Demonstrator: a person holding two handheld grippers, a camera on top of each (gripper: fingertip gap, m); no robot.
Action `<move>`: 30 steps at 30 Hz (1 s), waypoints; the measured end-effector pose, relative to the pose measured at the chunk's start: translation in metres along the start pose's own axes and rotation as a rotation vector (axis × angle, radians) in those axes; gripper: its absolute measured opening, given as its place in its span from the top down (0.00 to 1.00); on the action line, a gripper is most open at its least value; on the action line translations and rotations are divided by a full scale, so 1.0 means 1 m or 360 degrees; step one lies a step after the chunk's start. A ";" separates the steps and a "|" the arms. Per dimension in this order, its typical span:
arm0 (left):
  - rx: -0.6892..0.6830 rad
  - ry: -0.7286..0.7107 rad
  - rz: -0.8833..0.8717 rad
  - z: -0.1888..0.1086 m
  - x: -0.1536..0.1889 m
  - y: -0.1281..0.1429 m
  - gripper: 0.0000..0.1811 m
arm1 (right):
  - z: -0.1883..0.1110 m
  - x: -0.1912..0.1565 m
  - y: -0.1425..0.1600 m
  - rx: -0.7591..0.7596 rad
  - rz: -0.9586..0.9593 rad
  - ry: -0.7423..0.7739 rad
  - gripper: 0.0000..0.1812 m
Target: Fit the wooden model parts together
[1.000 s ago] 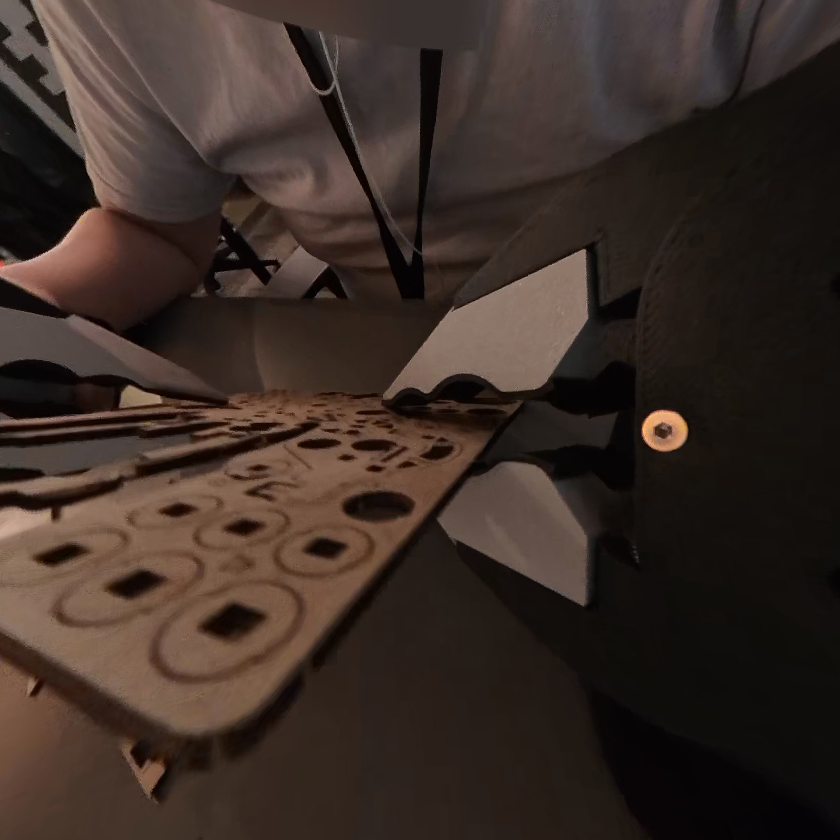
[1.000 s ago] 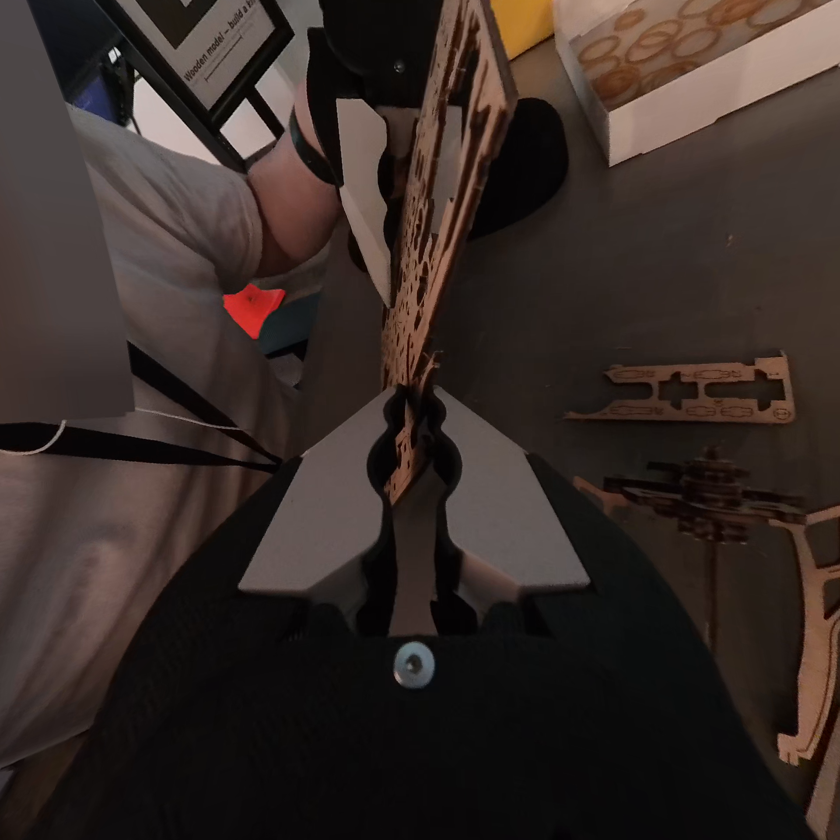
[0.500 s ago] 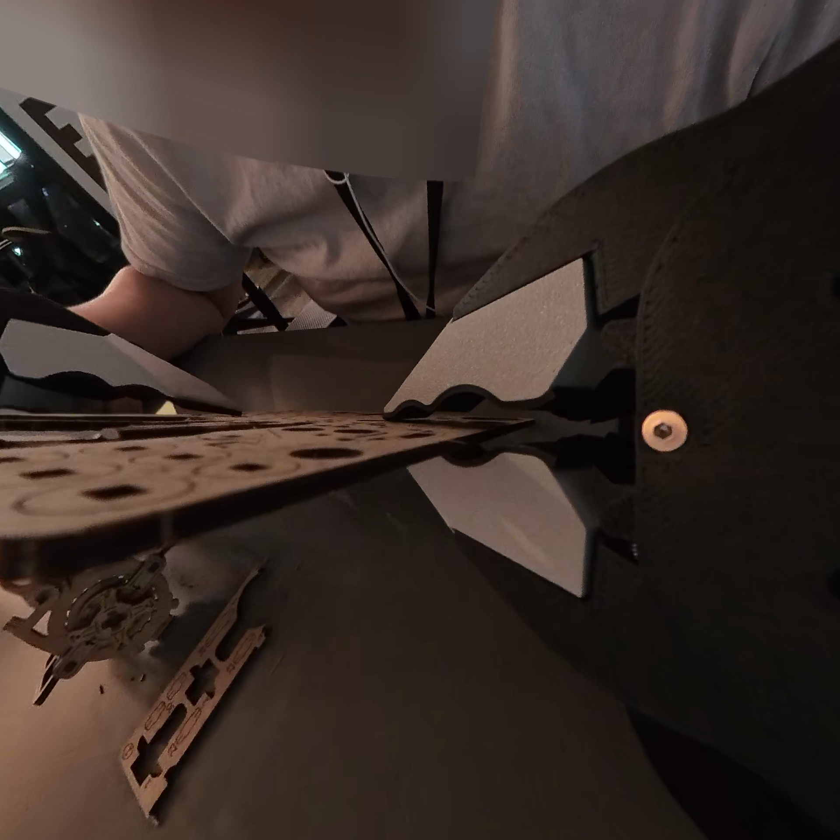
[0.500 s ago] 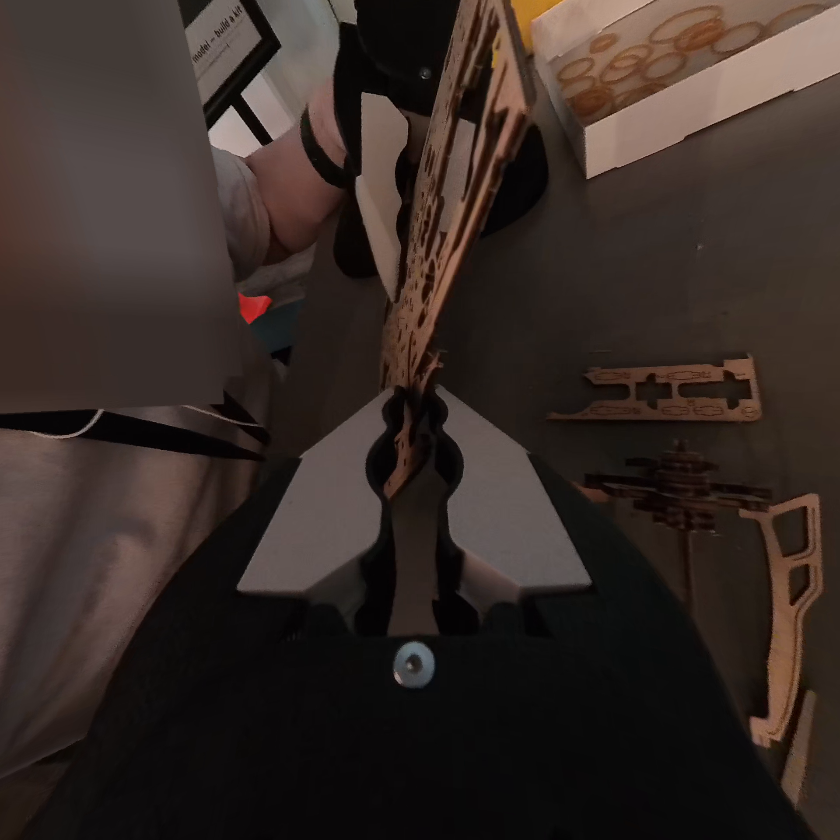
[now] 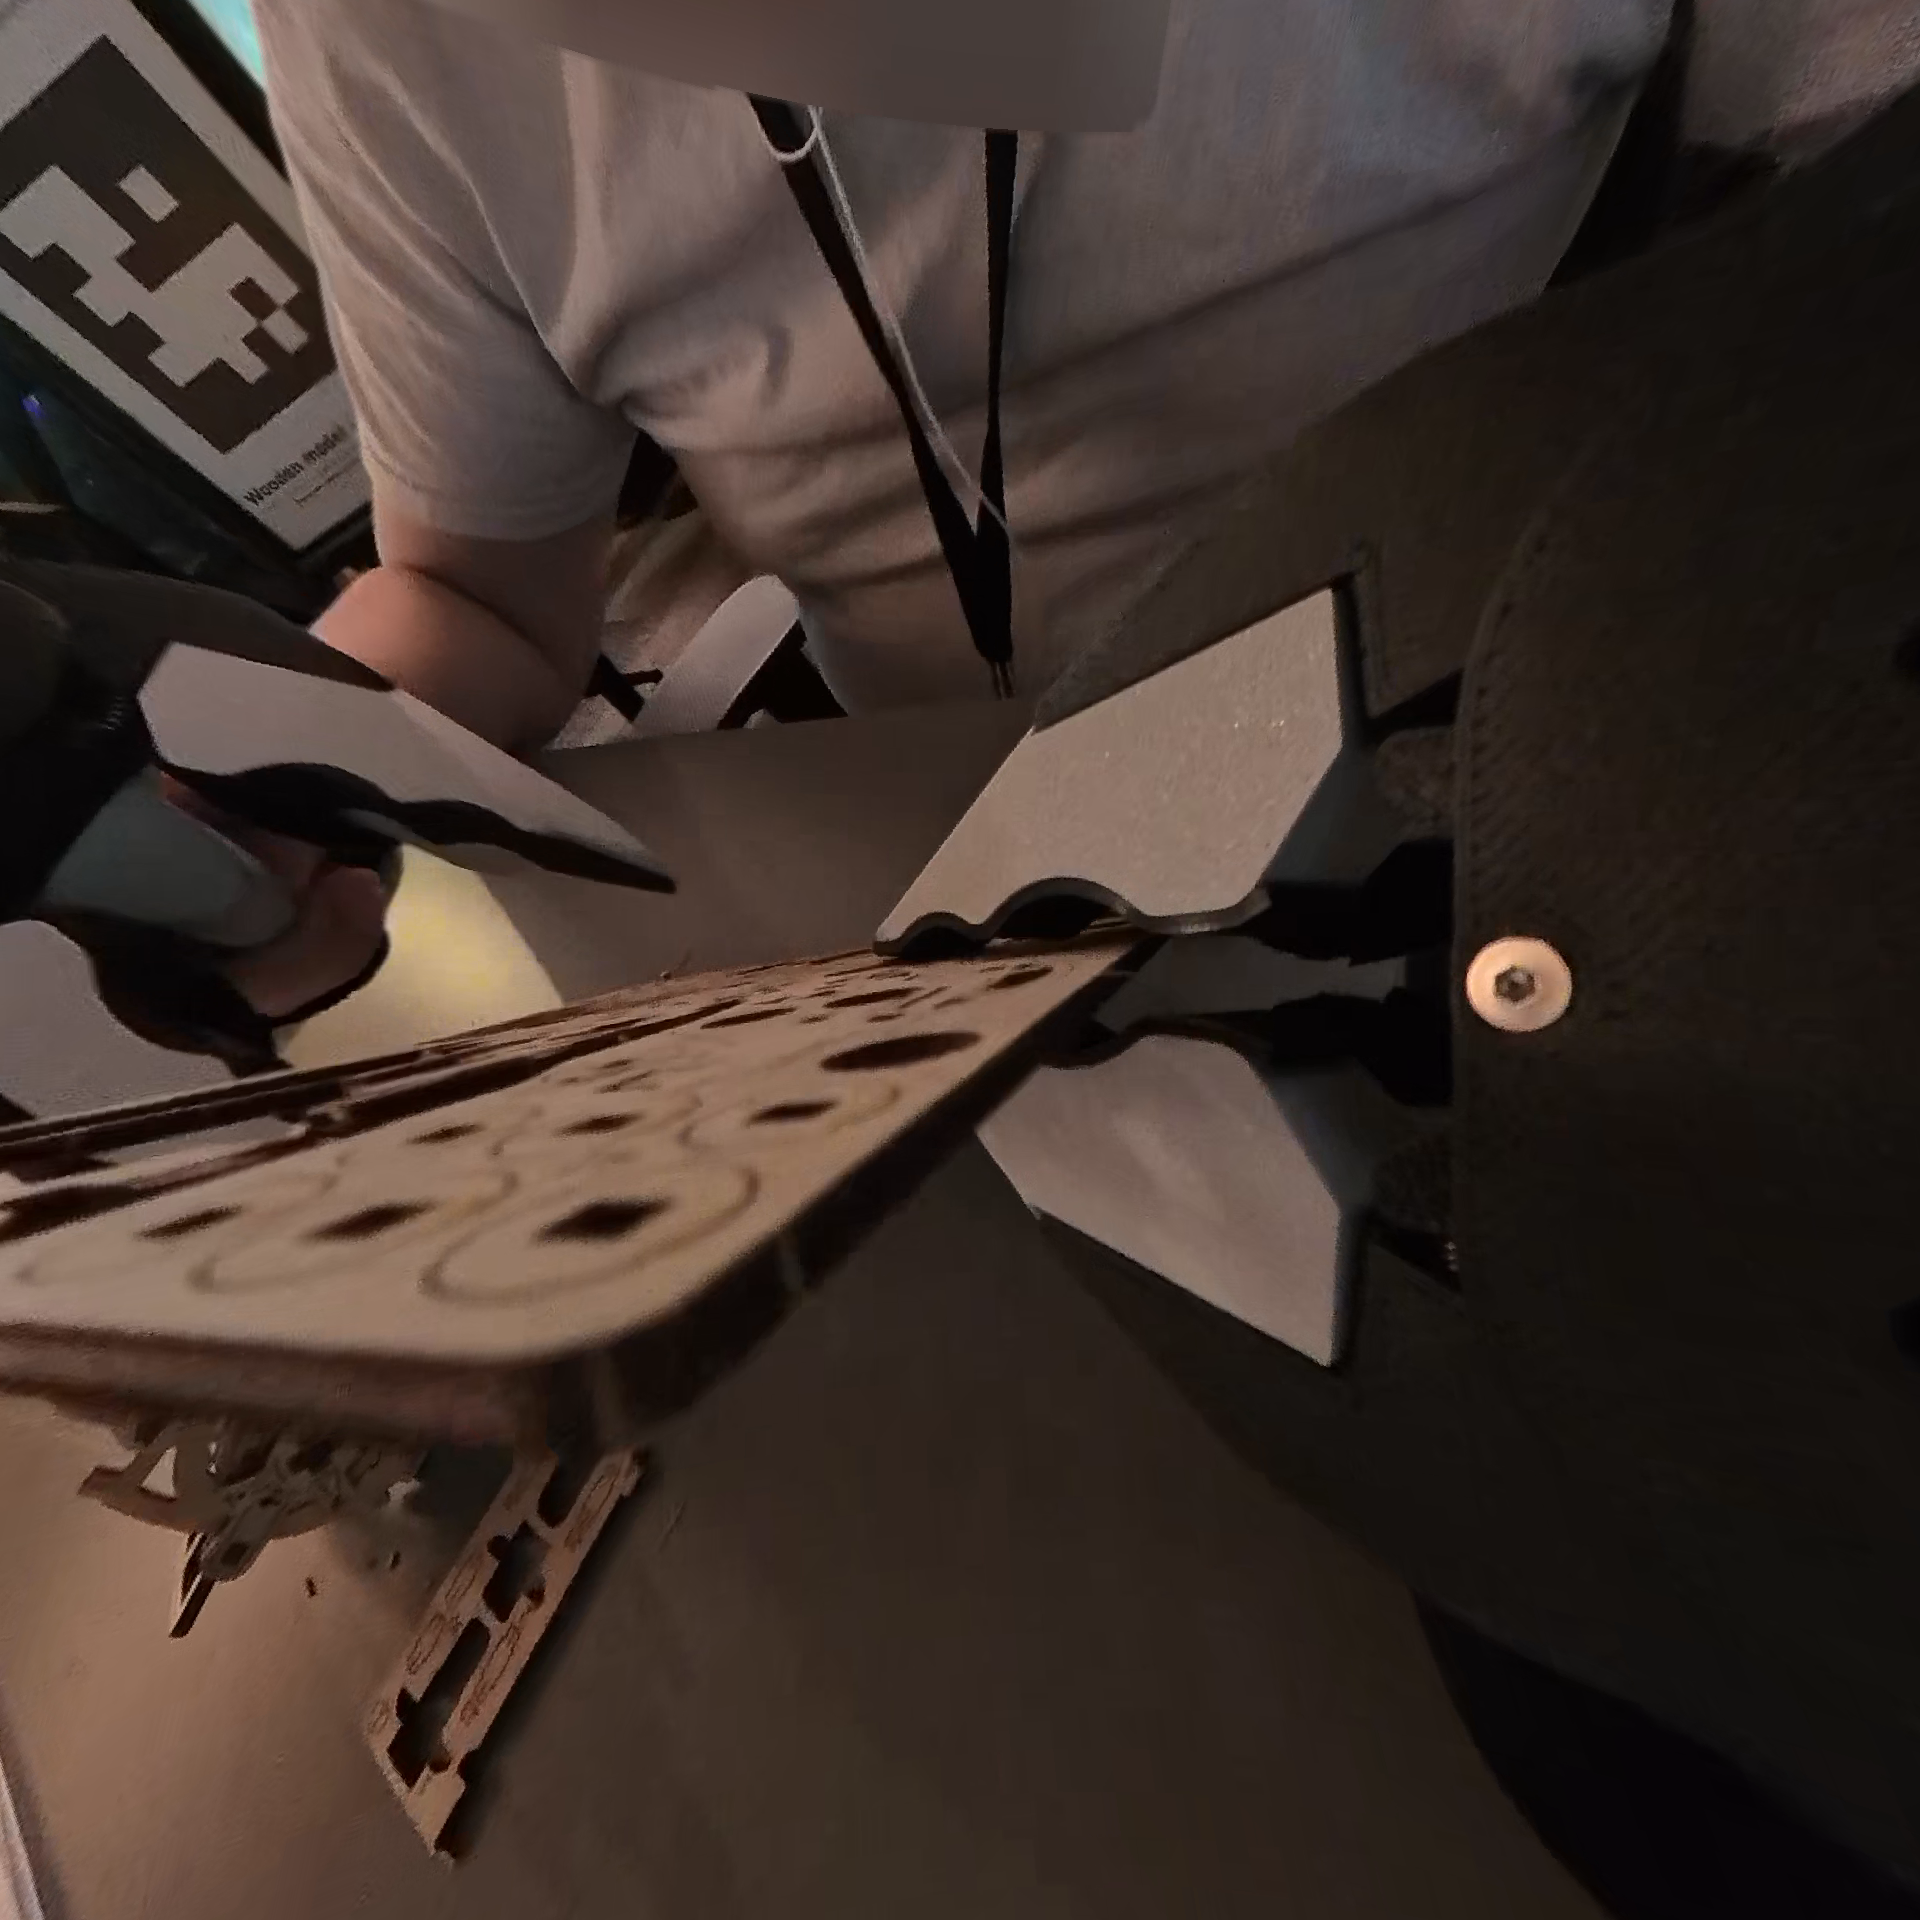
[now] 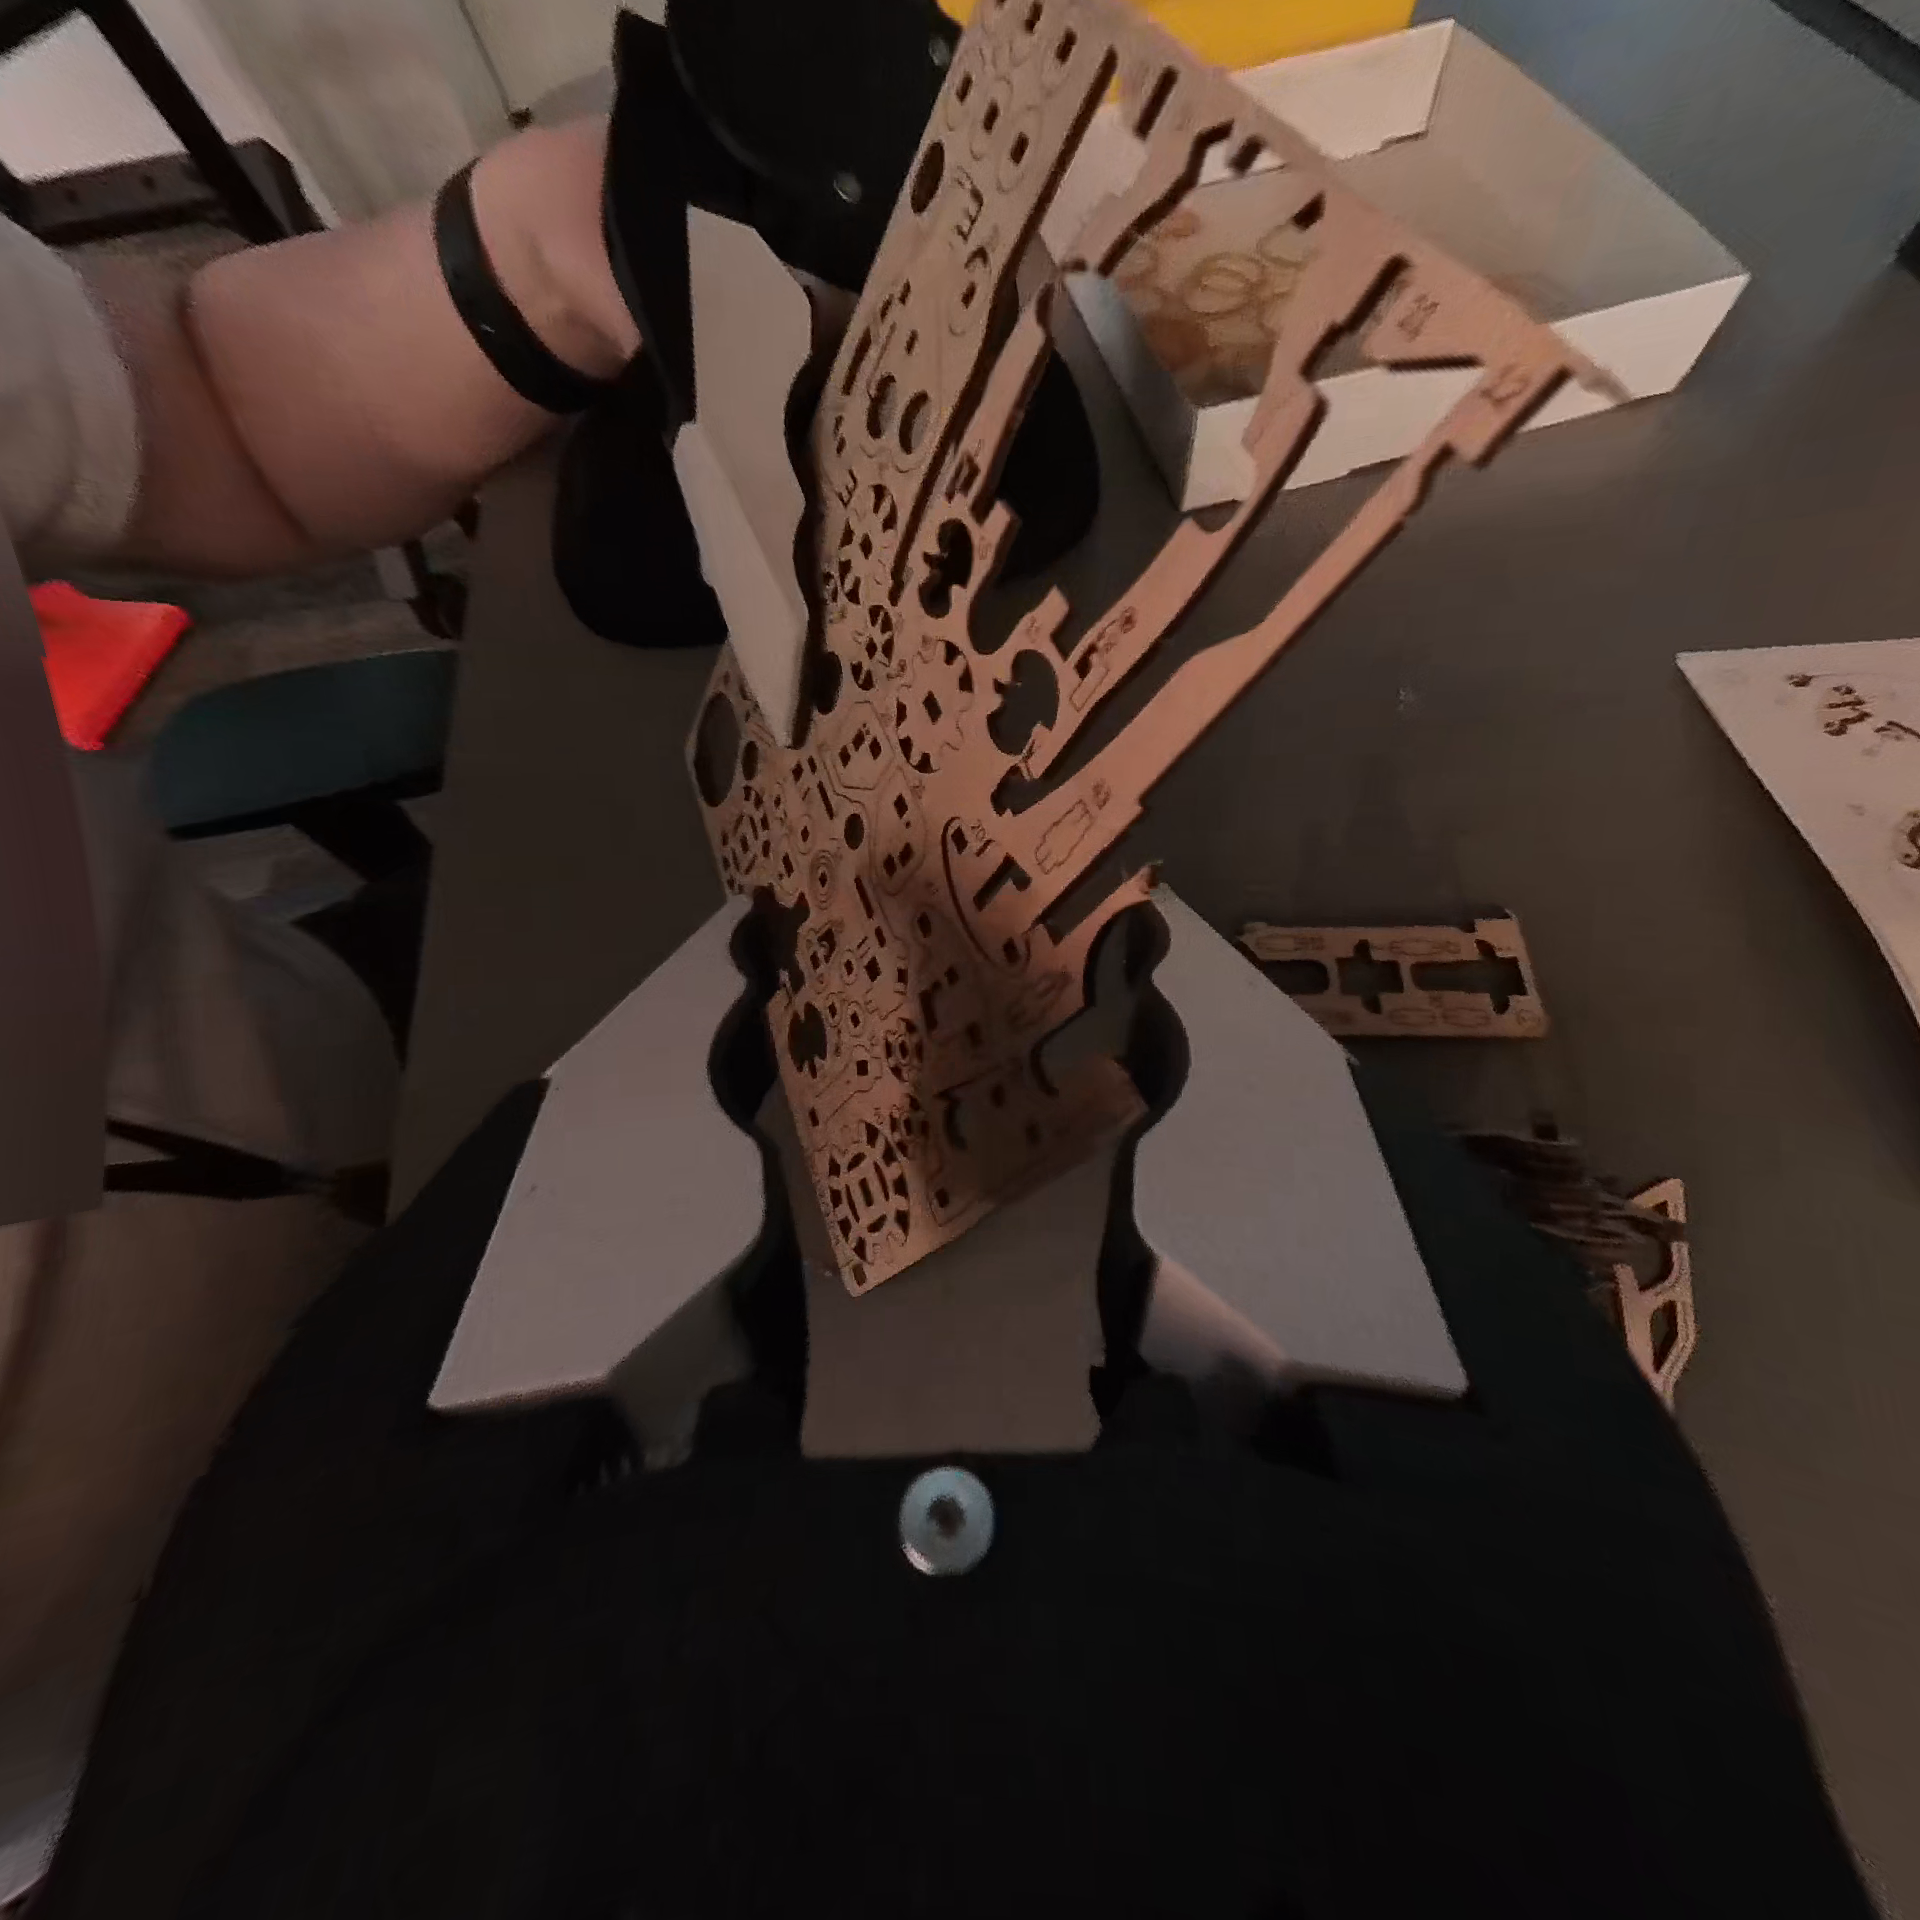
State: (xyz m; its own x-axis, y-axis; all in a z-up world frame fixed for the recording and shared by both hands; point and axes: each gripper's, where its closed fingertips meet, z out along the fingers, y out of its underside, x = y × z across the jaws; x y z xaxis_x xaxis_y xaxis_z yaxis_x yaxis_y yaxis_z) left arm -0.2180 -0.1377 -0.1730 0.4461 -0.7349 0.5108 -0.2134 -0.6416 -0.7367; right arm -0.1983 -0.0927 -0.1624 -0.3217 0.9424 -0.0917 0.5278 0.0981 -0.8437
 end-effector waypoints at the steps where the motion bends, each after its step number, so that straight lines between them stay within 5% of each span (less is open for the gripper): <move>1: 0.0001 -0.0002 0.0012 0.000 0.001 0.000 0.99 | 0.003 0.001 0.002 -0.0008 -0.0028 0.0052 0.62; 17: -0.0010 0.0004 0.0261 -0.001 0.018 0.004 0.99 | -0.006 -0.014 0.006 0.0153 0.0012 0.0503 0.52; 22: -0.0015 -0.0024 0.0320 0.000 0.019 0.004 0.99 | -0.004 -0.020 0.021 0.0187 0.0194 0.0437 0.52; 25: 0.0011 -0.0043 0.0241 -0.002 0.014 0.002 0.99 | 0.001 -0.025 0.022 0.0244 0.0324 0.0353 0.56; 30: 0.0119 0.0092 -0.0055 -0.009 0.013 -0.005 0.99 | 0.007 -0.030 0.015 0.0326 0.0587 0.0142 0.77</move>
State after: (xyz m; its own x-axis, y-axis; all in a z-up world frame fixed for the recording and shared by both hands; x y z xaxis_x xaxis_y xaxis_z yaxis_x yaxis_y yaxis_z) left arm -0.2192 -0.1455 -0.1586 0.4010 -0.7254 0.5595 -0.1326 -0.6503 -0.7480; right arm -0.1861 -0.1221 -0.1765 -0.0669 0.9272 -0.3684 0.4248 -0.3076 -0.8514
